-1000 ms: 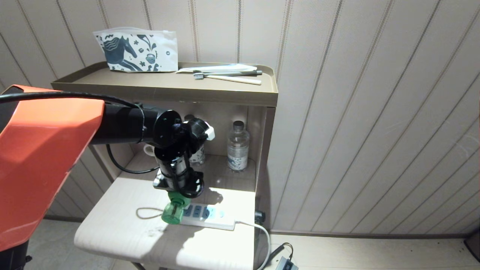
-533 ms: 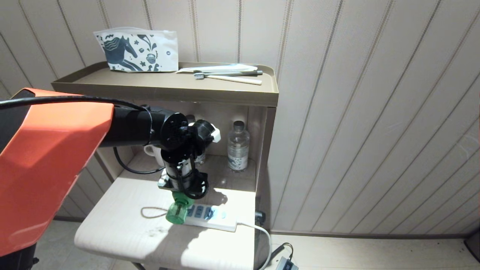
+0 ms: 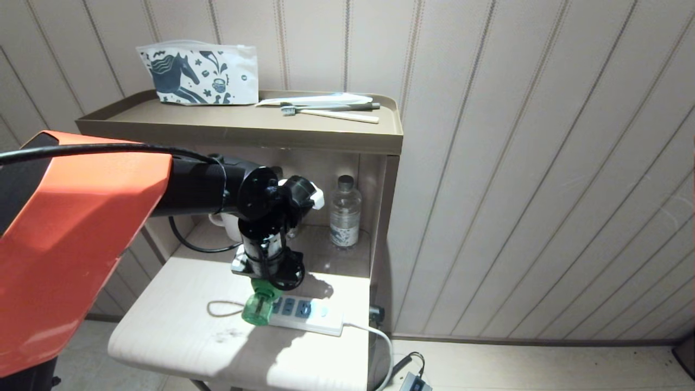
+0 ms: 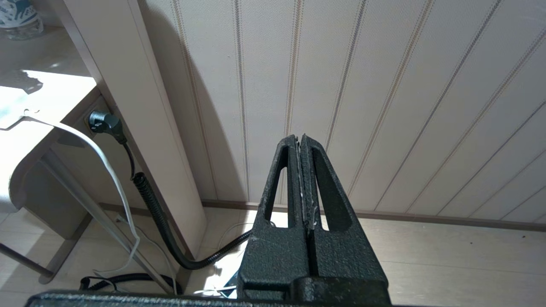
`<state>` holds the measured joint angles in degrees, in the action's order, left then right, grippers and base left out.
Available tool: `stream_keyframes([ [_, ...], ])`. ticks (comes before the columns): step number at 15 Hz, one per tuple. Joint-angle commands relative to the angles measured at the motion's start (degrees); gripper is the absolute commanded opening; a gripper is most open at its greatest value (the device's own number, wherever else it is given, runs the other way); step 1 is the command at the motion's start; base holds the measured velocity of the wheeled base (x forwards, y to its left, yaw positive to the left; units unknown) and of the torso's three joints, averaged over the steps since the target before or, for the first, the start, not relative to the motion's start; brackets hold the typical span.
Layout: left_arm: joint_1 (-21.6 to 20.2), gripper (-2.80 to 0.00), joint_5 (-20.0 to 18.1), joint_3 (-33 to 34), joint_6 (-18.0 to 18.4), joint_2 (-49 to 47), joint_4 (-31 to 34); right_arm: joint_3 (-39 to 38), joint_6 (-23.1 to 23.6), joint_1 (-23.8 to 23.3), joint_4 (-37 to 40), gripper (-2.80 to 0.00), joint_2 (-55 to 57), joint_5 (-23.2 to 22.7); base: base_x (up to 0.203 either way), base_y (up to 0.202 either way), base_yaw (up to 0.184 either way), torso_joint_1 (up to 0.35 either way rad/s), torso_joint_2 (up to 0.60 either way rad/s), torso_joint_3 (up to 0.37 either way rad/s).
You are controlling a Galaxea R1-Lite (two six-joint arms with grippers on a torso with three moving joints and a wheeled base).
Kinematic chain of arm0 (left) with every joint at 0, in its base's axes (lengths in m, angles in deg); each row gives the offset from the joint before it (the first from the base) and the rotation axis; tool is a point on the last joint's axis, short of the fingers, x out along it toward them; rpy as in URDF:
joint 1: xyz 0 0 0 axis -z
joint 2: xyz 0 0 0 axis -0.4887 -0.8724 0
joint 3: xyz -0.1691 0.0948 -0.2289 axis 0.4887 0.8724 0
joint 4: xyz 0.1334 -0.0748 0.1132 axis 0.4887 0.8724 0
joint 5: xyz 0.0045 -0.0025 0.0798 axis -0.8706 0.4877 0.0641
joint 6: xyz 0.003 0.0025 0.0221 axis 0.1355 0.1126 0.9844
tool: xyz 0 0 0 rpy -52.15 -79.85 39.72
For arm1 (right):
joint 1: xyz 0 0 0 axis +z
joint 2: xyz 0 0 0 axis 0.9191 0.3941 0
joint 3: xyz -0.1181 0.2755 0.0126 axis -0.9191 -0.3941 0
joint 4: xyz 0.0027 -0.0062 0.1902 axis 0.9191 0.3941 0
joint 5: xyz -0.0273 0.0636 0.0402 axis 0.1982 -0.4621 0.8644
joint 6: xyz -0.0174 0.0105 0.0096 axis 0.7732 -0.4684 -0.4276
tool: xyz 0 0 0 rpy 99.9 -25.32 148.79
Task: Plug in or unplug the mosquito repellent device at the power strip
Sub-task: Insert the plug into the socket
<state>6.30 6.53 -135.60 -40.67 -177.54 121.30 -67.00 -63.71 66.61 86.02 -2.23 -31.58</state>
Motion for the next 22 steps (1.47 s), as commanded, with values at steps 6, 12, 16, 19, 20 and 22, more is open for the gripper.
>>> stream_keyframes([
  [6,1.3,-2.8,0.0,0.2,-0.9,-3.3,0.3,0.0,0.0,0.0,0.0,-2.8,0.0,0.0,0.0,0.0,0.0,0.0,0.0,0.0],
  [12,-0.3,-2.8,-0.1,-0.3,-0.2,-3.8,0.3,0.0,0.0,0.0,0.0,-2.8,0.0,0.0,0.0,0.0,0.0,0.0,0.0,0.0],
  [16,-1.3,-2.8,-0.5,-0.7,0.1,-4.1,0.3,0.0,0.0,0.0,0.0,-2.8,0.0,0.0,0.0,0.0,0.0,0.0,0.0,0.0],
  [19,-1.3,-2.8,-0.5,-1.7,0.3,-5.2,0.6,0.0,0.0,0.0,0.0,-2.8,0.0,0.0,0.0,0.0,0.0,0.0,0.0,0.0],
  [20,-1.3,-2.8,-0.5,-2.1,0.3,-5.5,0.7,0.0,0.0,0.0,0.0,-2.8,0.0,0.0,0.0,0.0,0.0,0.0,0.0,0.0],
  [22,-1.3,-2.8,-0.5,-2.6,0.4,-6.2,1.0,0.0,0.0,0.0,0.0,-2.8,0.0,0.0,0.0,0.0,0.0,0.0,0.0,0.0],
])
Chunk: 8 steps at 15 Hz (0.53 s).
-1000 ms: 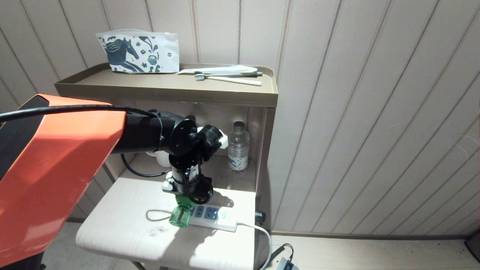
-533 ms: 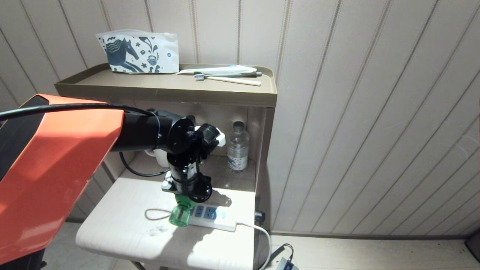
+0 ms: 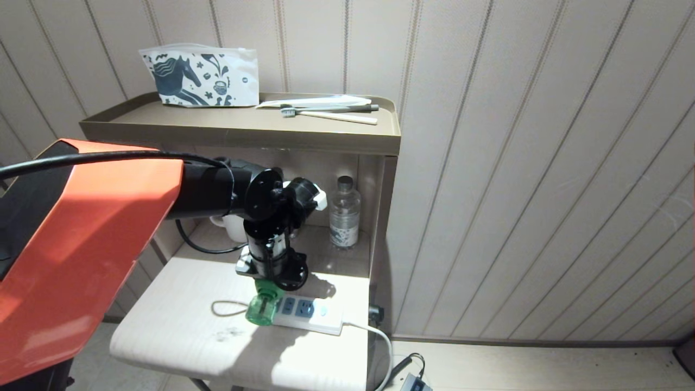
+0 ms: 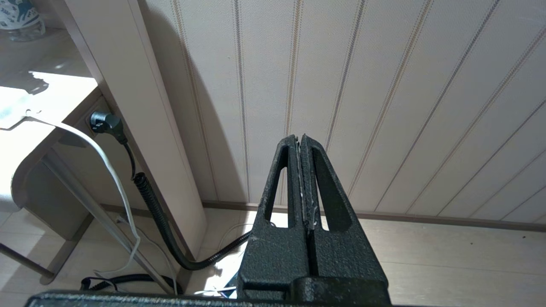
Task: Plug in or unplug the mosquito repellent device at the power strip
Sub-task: Insert the plug into the socket
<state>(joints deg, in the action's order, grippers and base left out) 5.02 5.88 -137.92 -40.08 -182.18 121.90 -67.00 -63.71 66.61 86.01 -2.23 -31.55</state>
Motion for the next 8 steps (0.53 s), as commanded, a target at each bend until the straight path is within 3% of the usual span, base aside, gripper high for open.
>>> stream_keyframes([
  [1,0.0,-2.8,0.1,-0.4,-0.1,-1.9,0.4,0.0,0.0,0.0,0.0,-2.8,0.0,0.0,0.0,0.0,0.0,0.0,0.0,0.0],
  [7,-1.3,-2.8,-0.7,0.5,-0.3,-1.6,0.5,0.0,0.0,0.0,0.0,-2.8,0.0,0.0,0.0,0.0,0.0,0.0,0.0,0.0],
  [8,-1.9,-2.8,-2.4,0.7,-0.3,-1.5,0.4,0.0,0.0,0.0,0.0,-2.8,0.0,0.0,0.0,0.0,0.0,0.0,0.0,0.0],
])
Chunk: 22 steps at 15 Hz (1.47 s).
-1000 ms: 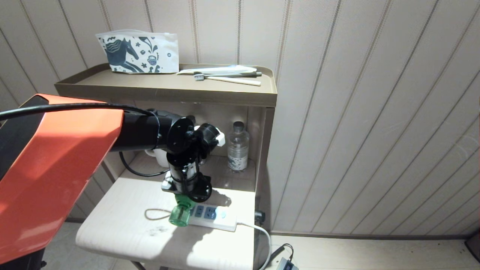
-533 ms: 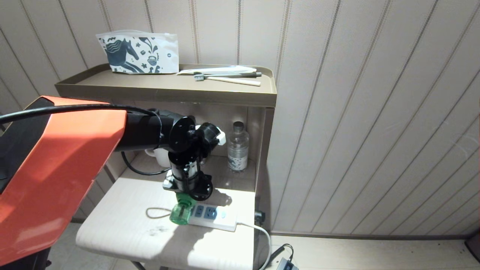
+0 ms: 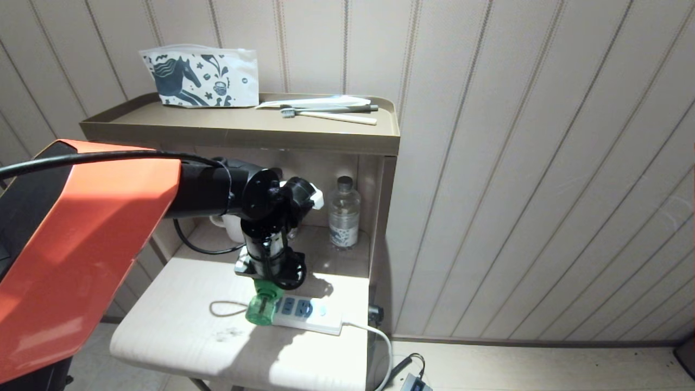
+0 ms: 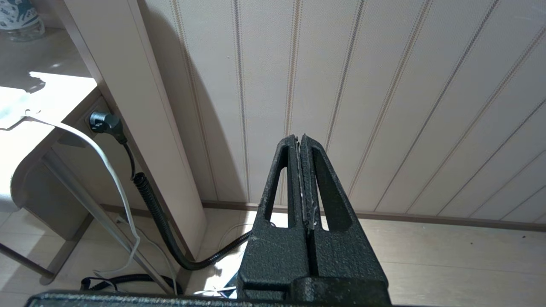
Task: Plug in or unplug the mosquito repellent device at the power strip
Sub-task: Insert the plug into the socket
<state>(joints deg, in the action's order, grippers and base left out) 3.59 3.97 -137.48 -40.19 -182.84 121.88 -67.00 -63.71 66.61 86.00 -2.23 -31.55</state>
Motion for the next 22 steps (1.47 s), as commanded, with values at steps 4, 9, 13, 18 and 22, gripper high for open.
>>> stream_keyframes([
  [4,-0.9,-2.8,-0.6,0.3,-0.1,-0.9,0.5,0.0,0.0,0.0,0.0,-2.8,0.0,0.0,0.0,0.0,0.0,0.0,0.0,0.0],
  [9,-0.7,-2.8,-0.6,0.1,-0.2,-1.8,0.4,0.0,0.0,0.0,0.0,-2.8,0.0,0.0,0.0,0.0,0.0,0.0,0.0,0.0],
  [13,-1.0,-2.8,-0.7,0.1,-0.1,-1.8,0.4,0.0,0.0,0.0,0.0,-2.8,0.0,0.0,0.0,0.0,0.0,0.0,0.0,0.0],
  [18,-2.4,-2.8,-0.8,0.2,-0.1,-2.3,0.3,0.0,0.0,0.0,0.0,-2.8,0.0,0.0,0.0,0.0,0.0,0.0,0.0,0.0],
  [22,-2.4,-2.8,-0.7,0.5,-0.5,-3.1,0.5,0.0,0.0,0.0,0.0,-2.8,0.0,0.0,0.0,0.0,0.0,0.0,0.0,0.0],
])
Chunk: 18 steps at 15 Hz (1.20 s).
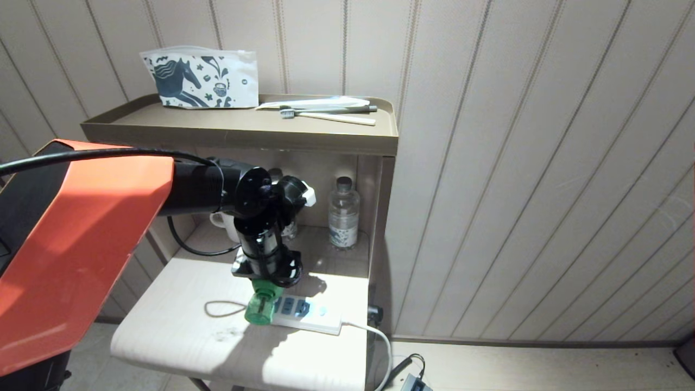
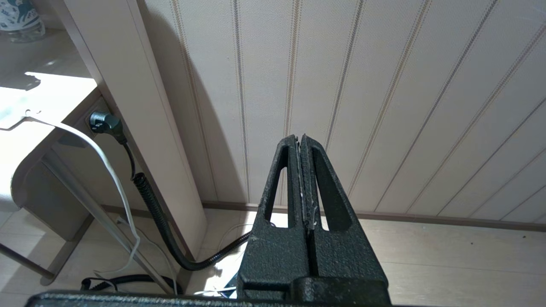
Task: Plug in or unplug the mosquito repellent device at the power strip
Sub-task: Insert the plug into the socket
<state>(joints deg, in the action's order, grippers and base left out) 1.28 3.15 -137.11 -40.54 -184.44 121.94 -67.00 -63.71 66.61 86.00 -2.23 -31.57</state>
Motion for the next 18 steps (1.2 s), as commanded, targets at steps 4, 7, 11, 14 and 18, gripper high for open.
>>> stream_keyframes([
  [4,0.0,-2.8,0.1,0.4,-0.1,-1.4,0.4,0.0,0.0,0.0,0.0,-2.8,0.0,0.0,0.0,0.0,0.0,0.0,0.0,0.0],
  [7,0.0,-2.8,-0.1,1.6,-0.4,-1.3,-0.4,0.0,0.0,0.0,0.0,-2.8,0.0,0.0,0.0,0.0,0.0,0.0,0.0,0.0],
  [11,0.0,-2.8,-0.2,3.1,-0.6,-0.8,-0.5,0.0,0.0,0.0,0.0,-2.8,0.0,0.0,0.0,0.0,0.0,0.0,0.0,0.0],
  [14,0.0,-2.8,-0.2,3.4,-0.8,-0.4,-1.5,0.0,0.0,0.0,0.0,-2.8,0.0,0.0,0.0,0.0,0.0,0.0,0.0,0.0],
  [18,0.1,-2.8,-0.1,8.3,-0.6,3.4,-7.5,0.0,0.0,0.0,0.0,-2.8,0.0,0.0,0.0,0.0,0.0,0.0,0.0,0.0],
])
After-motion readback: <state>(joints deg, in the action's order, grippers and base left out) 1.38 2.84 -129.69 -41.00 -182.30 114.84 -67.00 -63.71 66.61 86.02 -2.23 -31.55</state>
